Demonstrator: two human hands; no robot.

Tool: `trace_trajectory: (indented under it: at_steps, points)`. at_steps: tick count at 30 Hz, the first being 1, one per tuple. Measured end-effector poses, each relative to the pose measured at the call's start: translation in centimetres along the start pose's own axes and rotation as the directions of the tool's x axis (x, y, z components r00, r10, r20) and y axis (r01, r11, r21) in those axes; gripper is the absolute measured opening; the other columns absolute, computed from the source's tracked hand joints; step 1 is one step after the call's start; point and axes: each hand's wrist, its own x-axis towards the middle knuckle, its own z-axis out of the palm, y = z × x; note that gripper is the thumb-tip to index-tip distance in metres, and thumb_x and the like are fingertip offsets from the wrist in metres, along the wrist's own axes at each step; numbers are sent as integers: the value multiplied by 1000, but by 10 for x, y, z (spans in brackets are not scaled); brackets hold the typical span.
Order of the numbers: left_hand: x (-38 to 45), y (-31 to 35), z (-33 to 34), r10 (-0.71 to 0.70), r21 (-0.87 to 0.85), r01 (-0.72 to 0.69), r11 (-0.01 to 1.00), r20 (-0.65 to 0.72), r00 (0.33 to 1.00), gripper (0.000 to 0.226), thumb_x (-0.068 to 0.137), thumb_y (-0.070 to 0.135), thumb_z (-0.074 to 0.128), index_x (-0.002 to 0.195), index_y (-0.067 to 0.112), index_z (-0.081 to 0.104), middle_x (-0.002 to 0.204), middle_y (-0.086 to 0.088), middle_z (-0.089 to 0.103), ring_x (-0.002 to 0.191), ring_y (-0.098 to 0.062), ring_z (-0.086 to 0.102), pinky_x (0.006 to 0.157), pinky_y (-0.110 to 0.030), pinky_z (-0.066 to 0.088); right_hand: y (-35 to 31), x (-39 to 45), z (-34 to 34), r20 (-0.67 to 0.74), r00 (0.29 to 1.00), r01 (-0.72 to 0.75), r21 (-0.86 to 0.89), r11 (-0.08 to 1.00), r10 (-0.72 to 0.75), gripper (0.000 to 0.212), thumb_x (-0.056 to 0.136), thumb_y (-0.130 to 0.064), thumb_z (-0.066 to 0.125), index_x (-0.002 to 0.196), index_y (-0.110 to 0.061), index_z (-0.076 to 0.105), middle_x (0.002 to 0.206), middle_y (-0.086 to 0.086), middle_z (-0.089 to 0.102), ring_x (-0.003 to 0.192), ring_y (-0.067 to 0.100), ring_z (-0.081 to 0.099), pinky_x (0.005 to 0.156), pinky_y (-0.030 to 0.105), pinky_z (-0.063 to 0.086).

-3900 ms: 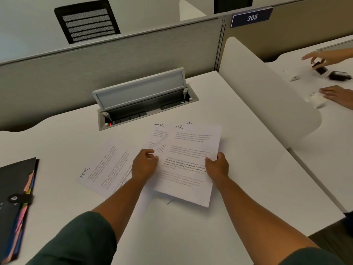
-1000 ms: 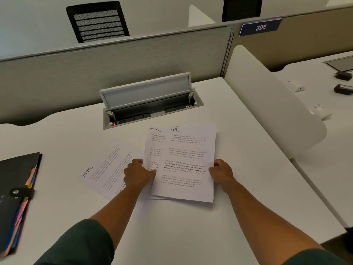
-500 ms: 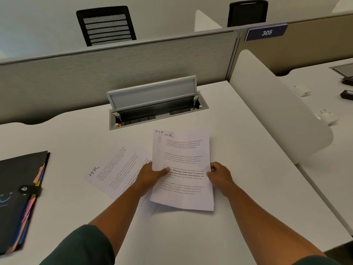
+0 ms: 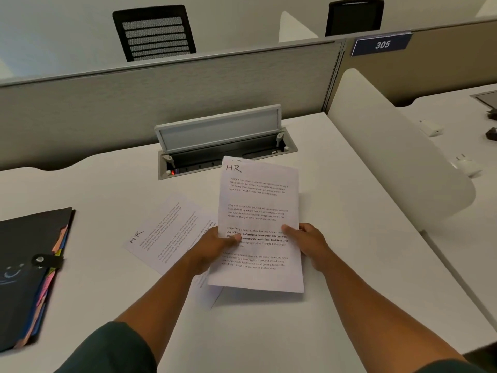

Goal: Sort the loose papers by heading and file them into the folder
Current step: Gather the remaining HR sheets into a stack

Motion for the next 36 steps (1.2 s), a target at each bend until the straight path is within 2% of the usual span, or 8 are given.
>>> trace_trajectory:
  at_steps: [5,10,14,16,20,25,32,36]
  points:
    - [-3,-1,-5,-8,30,9,1000,-57,998,27,91,25,68,117,21,65,109,0,75,94,-25,74,90,-48,57,-7,0,4,72,997,26,53,998,-29,38,78,-23,81,111,-17,65,104,2,74,91,22,72,84,41,58]
    - [-6,-3,-8,40,114,-19,993,-179,983,26,90,31,69,114,23,64,107,6,72,89,-11,70,68,-21,54,-7,0,9,30,997,73,-32,997,-72,26,86,-16,71,112,-18,67,108,3,72,93,21,70,83,36,56]
    - [-2,-17,-17,21,61,1,998,-369,929,17,91,27,67,106,18,65,108,-2,73,90,-19,72,79,-36,61,-10,-4,11,-61,991,106,-168,980,-118,24,92,-15,61,116,-16,60,106,1,65,90,19,63,69,25,51]
    - [-1,-27,-24,-15,83,71,994,-539,842,22,89,30,67,107,22,61,113,1,68,99,-22,68,90,-43,57,-10,-5,13,-72,987,127,-195,973,-143,25,93,-13,58,117,-15,59,105,2,64,89,19,62,63,22,47]
    - [-10,-39,-37,-61,148,335,930,-840,539,59,78,39,76,125,18,48,130,-12,50,120,-34,49,97,-49,47,-9,-4,20,-101,982,133,-217,967,-158,24,92,-14,57,116,-13,60,108,3,65,93,22,62,75,27,47]
    - [-28,-46,-53,-242,-51,474,879,-905,351,100,68,45,83,141,8,26,138,-20,33,125,-35,38,99,-50,43,-14,-8,34,-91,980,157,-199,967,-178,15,91,-14,57,106,-18,59,104,3,65,89,21,61,75,28,46]
    - [-32,-64,-69,-243,-100,302,948,-840,485,106,64,24,90,144,8,23,137,-19,47,119,-39,55,96,-48,52,-22,-15,46,-53,979,183,-218,958,-199,18,90,-15,58,107,-20,60,104,1,66,92,21,64,77,30,49]
    - [-33,-68,-73,-214,-43,288,957,-776,594,39,73,19,81,107,15,62,112,-7,70,100,-30,67,93,-43,54,-20,-17,47,-30,984,167,-211,963,-177,23,90,-16,58,113,-19,60,108,1,67,95,21,65,82,33,53]
